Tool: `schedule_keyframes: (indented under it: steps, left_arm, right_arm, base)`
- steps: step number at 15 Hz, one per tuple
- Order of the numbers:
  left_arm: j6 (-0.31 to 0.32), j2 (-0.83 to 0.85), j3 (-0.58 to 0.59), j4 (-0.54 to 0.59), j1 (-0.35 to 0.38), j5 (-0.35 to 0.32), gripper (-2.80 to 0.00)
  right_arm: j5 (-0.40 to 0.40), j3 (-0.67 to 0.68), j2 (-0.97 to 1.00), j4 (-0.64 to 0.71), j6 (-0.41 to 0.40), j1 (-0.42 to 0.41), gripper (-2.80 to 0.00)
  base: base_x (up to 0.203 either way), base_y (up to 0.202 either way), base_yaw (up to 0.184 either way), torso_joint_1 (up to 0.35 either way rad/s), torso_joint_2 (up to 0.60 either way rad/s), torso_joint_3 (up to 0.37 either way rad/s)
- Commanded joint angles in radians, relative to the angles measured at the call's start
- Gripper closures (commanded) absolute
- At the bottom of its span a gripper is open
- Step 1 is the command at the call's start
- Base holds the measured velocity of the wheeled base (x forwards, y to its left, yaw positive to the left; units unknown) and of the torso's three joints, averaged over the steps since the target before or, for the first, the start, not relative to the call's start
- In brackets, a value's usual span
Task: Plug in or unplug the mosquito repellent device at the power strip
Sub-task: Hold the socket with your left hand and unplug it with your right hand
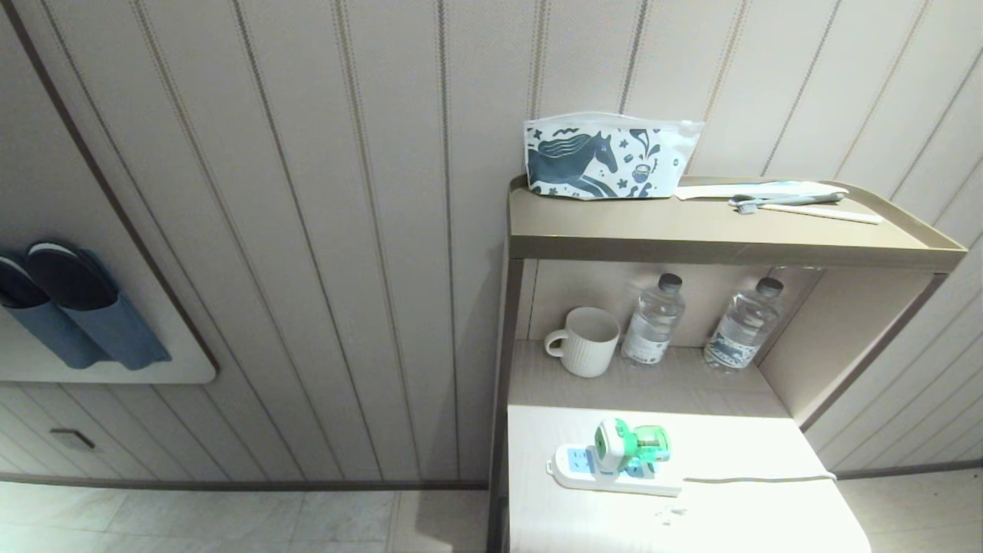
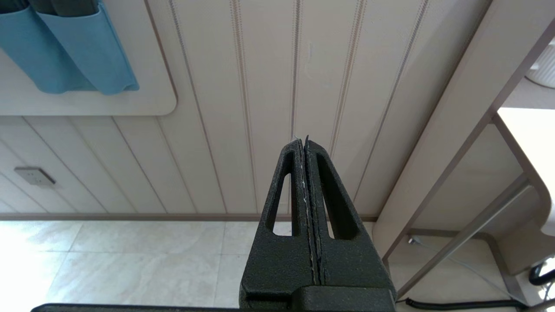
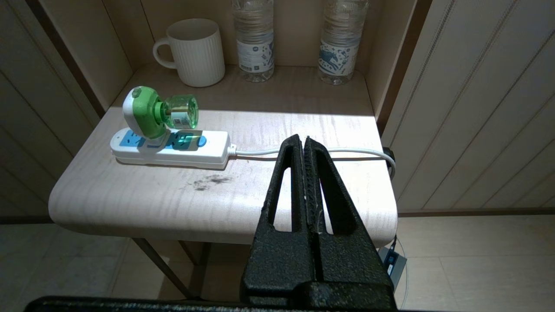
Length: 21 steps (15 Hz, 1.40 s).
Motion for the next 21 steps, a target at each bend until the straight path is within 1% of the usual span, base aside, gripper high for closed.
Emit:
schedule_keyframes:
  steps: [1, 7, 15, 16, 18, 21]
  left_arm:
    - [0.0, 0.001, 0.0, 0.0, 0.0, -0.001, 0.0]
    - [0.0, 0.001, 0.0, 0.0, 0.0, -0.001, 0.0]
    - [0.0, 0.0, 0.0, 0.0, 0.0, -0.001, 0.0]
    - [0.0, 0.001, 0.0, 0.001, 0.0, 0.0, 0.0]
    - [0.0, 0.0, 0.0, 0.002, 0.0, -0.001, 0.0]
    - [0.0, 0.001, 0.0, 0.0, 0.0, -0.001, 0.0]
  right_arm:
    - [0.001, 0.0, 0.003, 0.0, 0.0, 0.001, 0.0]
    - [0.0, 0.0, 0.001, 0.0, 0.0, 0.0, 0.0]
    - [0.005, -0.011, -0.001, -0.001, -0.02, 0.002, 0.0]
    - [0.011, -0.055, 0.0, 0.005, -0.021, 0.002, 0.0]
    - [0.025, -0.19, 0.028, 0.051, -0.022, 0.002, 0.0]
    - [0.046, -0.359, 0.156, 0.103, -0.024, 0.002, 0.0]
  base:
    - [0.0, 0.0, 0.0, 0.0, 0.0, 0.0]
    - [0.0, 0.0, 0.0, 0.0, 0.0, 0.0]
    - [0.0, 0.0, 0.0, 0.0, 0.0, 0.0]
    - [0.0, 0.0, 0.0, 0.0, 0.0, 0.0]
    - [0.0, 0.0, 0.0, 0.0, 0.0, 0.0]
    - [0.0, 0.0, 0.0, 0.0, 0.0, 0.0]
